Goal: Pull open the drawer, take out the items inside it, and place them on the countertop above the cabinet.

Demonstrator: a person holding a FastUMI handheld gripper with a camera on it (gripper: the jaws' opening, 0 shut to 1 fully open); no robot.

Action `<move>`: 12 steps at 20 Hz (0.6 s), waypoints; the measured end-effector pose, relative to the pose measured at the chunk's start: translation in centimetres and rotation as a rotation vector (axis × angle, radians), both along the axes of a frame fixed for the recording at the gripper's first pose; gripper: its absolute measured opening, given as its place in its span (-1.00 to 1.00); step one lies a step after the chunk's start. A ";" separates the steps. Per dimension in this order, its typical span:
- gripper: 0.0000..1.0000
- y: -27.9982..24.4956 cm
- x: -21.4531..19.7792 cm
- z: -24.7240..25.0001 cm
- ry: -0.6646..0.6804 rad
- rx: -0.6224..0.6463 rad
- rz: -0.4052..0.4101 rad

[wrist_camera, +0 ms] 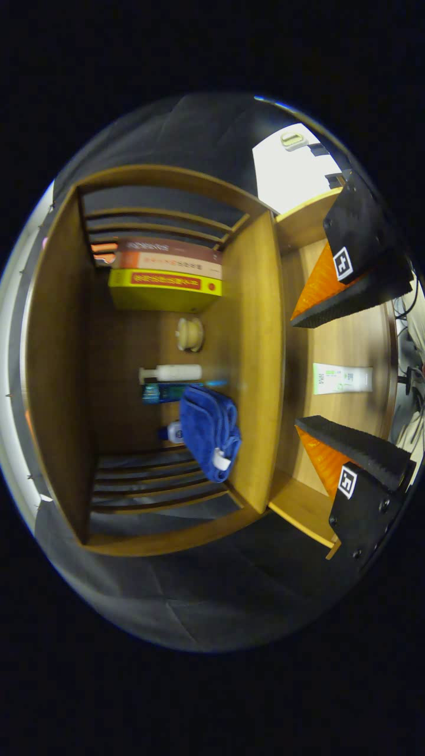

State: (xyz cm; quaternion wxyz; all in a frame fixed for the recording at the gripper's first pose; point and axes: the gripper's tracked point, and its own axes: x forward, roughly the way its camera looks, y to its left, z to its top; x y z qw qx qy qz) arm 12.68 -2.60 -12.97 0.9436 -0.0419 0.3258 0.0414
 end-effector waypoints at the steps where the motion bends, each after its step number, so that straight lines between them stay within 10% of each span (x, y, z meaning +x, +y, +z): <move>1: 0.95 0.1 0.1 -1.6 0.073 -0.006 -0.010; 12: 0.97 0.5 -0.6 -13.2 0.508 -0.069 -0.027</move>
